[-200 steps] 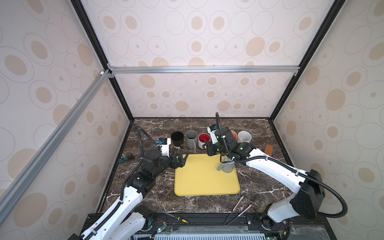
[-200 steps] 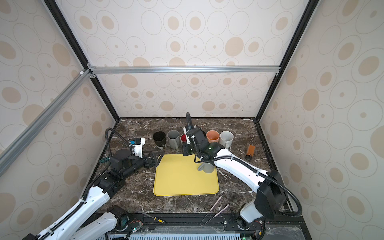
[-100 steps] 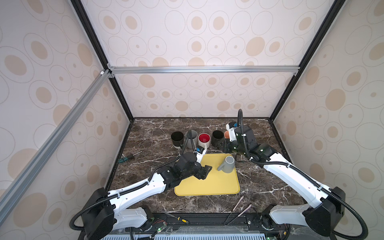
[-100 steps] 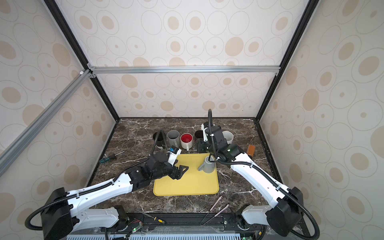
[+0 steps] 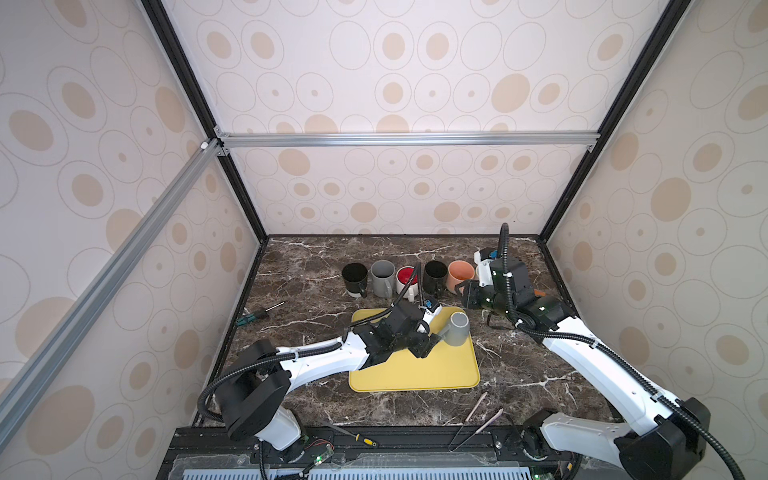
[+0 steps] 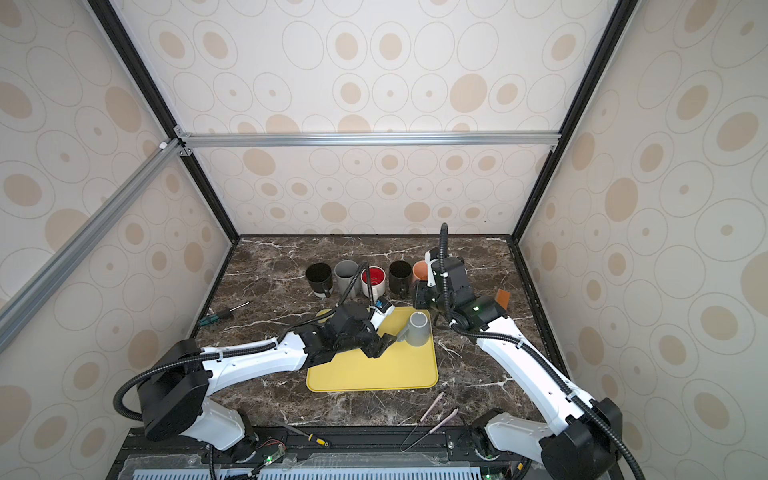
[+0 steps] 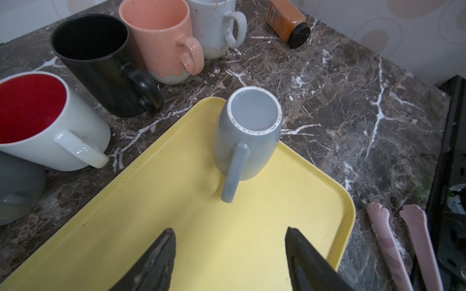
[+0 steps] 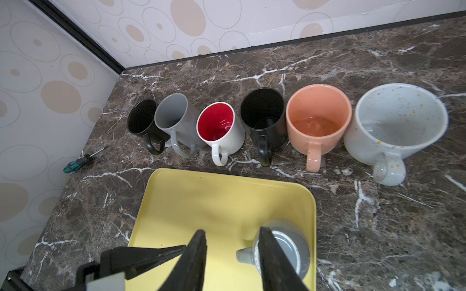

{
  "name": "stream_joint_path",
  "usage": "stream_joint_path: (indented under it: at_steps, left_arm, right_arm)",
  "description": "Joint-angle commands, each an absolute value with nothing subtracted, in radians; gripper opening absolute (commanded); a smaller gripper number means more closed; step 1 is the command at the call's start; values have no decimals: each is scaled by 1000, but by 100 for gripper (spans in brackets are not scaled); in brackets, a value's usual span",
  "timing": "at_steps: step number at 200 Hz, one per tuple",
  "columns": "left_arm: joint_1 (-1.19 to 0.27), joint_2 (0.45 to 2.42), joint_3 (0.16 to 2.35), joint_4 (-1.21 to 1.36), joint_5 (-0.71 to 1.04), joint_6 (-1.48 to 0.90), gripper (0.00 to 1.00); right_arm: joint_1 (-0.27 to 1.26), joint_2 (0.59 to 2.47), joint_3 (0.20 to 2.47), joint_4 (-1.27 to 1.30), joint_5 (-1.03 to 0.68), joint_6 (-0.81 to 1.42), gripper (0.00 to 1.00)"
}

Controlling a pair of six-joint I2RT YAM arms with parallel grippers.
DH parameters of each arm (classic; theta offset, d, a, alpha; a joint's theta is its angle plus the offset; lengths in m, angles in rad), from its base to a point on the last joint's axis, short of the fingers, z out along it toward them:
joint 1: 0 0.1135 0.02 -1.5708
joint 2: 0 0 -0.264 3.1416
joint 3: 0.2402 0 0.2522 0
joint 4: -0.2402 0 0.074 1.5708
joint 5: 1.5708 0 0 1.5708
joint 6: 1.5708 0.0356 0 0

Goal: Turn the mug right side up
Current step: 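Move the left gripper over the upside-down grey mug while the right gripper withdraws, then lower the left gripper toward the grey mug's base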

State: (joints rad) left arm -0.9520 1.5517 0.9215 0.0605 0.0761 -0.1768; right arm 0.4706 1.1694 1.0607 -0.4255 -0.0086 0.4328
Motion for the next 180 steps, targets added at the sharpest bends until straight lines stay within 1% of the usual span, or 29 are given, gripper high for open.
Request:
stream_joint_path:
  at_steps: [1,34,81,111,180]
  left_arm:
    - [-969,1593,973,100,81,-129,70]
    - [-989,1667,1010,100,68,-105,70]
    - [-992,1749,1054,113,60,-90,65]
    - [-991,1785,1078,102,49,-74,65]
    - [-976,1852,1118,123,87,-62,66]
  right_arm:
    - [453,1146,1029,-416,-26,434,37]
    - [445,1141,1002,-402,-32,438,37]
    - [437,1129,969,-382,-40,443,37]
    - [428,1127,964,-387,-47,437,37]
    - [414,1126,957,-377,-51,442,37]
